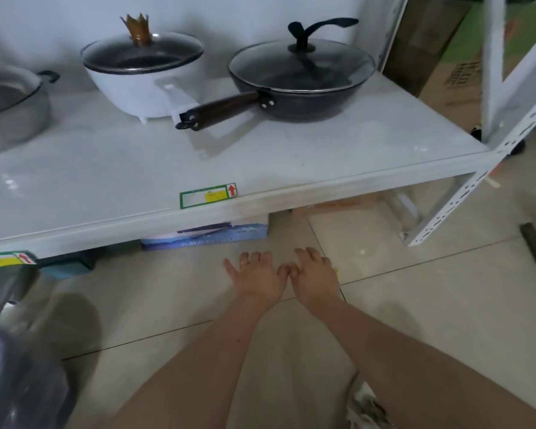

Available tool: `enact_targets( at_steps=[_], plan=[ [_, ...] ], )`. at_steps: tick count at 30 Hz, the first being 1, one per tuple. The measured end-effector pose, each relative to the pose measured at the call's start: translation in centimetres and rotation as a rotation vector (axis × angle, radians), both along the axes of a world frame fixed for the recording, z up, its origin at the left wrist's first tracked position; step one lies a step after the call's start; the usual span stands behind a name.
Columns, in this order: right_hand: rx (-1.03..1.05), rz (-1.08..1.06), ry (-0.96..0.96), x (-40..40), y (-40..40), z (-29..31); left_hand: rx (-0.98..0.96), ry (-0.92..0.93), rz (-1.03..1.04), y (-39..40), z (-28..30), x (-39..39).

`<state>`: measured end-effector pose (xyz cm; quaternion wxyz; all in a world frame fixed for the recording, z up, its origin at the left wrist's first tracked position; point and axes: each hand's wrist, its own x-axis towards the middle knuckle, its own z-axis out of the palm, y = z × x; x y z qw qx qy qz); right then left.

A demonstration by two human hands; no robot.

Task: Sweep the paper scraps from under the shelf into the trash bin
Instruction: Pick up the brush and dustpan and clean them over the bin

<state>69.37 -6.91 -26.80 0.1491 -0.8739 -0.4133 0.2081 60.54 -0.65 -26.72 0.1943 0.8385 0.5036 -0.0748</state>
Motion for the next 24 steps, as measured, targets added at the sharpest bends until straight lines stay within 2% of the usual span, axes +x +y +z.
enact_targets(
  at_steps=[9, 19, 24],
  plan=[
    [-0.153, -0.319, 0.256, 2.7, -0.2, -9.6, -0.126, 0.019, -0.009, 1.1, -7.2, 1.7],
    [-0.272, -0.604, 0.369, 4.8, 0.6, -18.0, -0.202, 0.076, 0.008, 2.7, -14.9, 0.5],
    [-0.265, -0.697, 0.338, 5.0, 0.4, -20.1, -0.218, 0.081, 0.019, 3.1, -16.9, -0.7]
  ],
)
